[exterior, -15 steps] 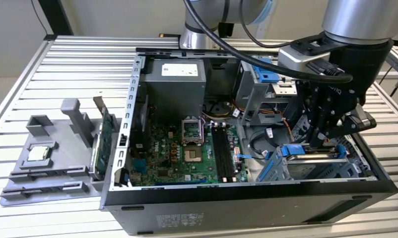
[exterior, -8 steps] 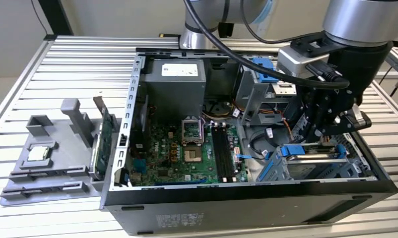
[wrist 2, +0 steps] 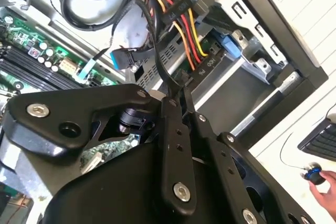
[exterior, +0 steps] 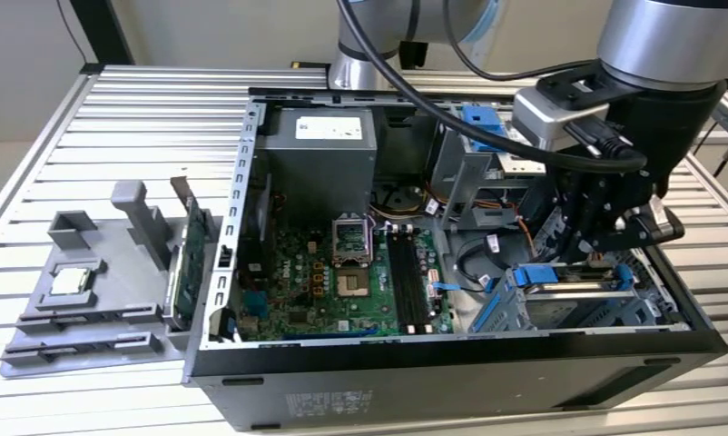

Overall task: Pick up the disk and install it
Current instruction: 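Insert the second disk wire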

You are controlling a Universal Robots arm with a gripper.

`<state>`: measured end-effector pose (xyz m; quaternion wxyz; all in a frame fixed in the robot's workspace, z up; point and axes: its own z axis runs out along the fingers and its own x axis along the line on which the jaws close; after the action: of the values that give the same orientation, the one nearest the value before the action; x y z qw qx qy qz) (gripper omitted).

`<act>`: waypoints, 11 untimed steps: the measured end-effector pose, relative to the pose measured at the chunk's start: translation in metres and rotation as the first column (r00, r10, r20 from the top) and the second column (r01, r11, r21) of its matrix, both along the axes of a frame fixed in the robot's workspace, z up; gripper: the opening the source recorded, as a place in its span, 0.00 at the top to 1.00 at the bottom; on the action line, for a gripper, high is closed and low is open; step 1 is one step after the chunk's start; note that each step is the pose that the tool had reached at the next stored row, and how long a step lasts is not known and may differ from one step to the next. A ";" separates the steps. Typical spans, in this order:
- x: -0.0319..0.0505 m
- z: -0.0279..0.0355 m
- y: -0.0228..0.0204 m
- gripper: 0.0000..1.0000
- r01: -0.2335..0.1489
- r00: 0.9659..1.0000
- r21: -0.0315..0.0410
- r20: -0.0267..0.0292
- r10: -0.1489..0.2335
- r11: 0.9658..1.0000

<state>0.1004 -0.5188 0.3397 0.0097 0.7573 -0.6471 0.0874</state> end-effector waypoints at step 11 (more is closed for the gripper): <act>-0.0055 -0.0008 -0.0093 1.00 0.003 1.000 0.000 0.001 -0.003 1.000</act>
<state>0.0949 -0.5281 0.3388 0.0096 0.7564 -0.6481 0.0876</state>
